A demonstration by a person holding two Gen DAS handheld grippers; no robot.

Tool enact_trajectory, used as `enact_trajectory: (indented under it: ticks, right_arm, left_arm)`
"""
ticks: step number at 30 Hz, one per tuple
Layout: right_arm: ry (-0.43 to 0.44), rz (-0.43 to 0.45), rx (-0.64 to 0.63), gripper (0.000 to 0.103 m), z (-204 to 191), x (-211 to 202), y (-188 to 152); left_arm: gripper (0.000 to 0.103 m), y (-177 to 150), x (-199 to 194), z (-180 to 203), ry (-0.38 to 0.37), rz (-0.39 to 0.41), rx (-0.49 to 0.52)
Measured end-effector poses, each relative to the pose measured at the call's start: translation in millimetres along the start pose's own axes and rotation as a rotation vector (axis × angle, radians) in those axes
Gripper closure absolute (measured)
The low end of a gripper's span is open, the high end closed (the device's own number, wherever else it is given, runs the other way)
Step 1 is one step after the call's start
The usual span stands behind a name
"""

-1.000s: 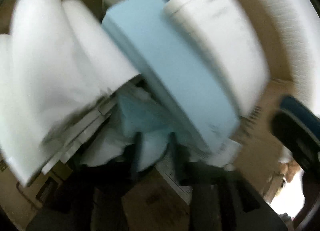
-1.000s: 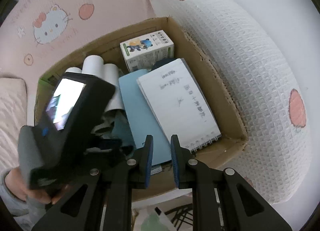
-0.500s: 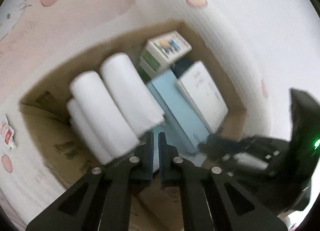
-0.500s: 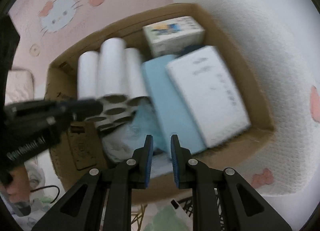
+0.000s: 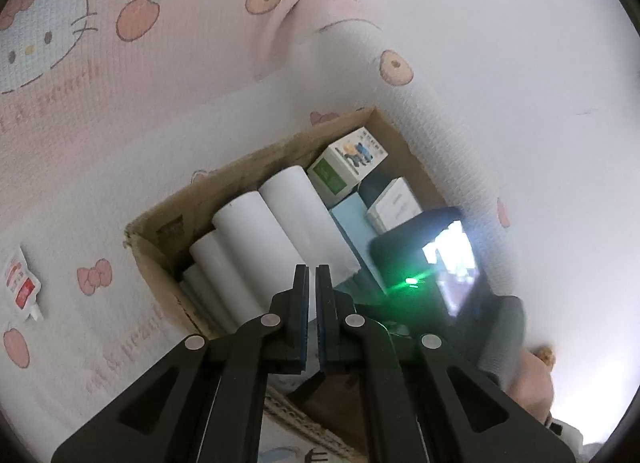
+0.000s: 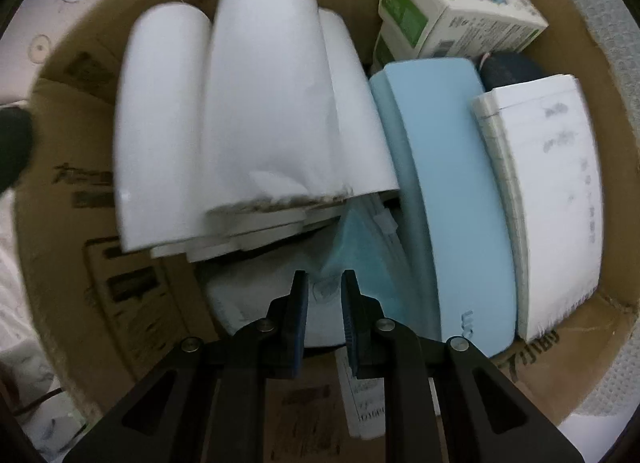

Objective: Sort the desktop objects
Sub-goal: 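Open both tools and withdraw them up out of the box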

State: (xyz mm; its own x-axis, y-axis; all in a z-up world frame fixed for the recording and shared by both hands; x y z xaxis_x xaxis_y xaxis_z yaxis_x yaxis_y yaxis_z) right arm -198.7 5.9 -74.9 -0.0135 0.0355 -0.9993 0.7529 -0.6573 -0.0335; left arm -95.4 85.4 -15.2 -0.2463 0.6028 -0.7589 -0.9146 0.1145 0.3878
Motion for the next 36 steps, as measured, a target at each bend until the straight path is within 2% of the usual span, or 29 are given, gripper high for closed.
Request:
enact_trajectory:
  ticks: [7,14,17,21,26,33,35,36]
  right_arm:
    - [-0.044,-0.035,0.016,0.089,-6,11,4]
    - [-0.008,-0.085,0.036,0.089,-2,15,5]
    - [-0.004,-0.075,0.05,0.089,-1,6,0]
    - [-0.027,-0.008,0.055,0.089,-2,-22,-15]
    - [-0.135,0.117,0.053,0.089,-6,-73,-35]
    - [-0.127,0.29,0.039,0.089,-21,-139,-62]
    - [-0.099,0.344,0.058,0.089,-22,-155,-70]
    - [-0.079,0.369,0.059,0.089,-16,-160,-61]
  left_arm:
    - [0.099,9,-10,-19,-0.039,0.057,-0.029]
    - [0.099,19,-19,-32,-0.056,0.081,-0.056]
    - [0.099,17,-18,-29,-0.056,0.086,-0.044]
    - [0.099,10,-18,-23,-0.04,0.084,-0.015]
    - [0.099,3,-10,-12,-0.04,0.072,0.009]
    - [0.099,-11,-5,2,-0.076,0.08,0.054]
    - [0.099,-19,-7,1,-0.112,0.08,0.054]
    - [0.099,-24,-9,-1,-0.138,0.089,0.052]
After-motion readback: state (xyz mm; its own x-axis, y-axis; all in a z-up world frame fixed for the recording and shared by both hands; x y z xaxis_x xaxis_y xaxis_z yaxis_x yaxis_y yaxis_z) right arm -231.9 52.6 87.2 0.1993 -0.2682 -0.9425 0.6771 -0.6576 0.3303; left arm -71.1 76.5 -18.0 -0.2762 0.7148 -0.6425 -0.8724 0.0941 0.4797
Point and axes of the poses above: each gripper's, at about its wrist camera, not at the fingertips, and x roughly the way its jaws point, z to its right, y to its top, the point moved 1 cm from there along x, roughly the way its jaws point
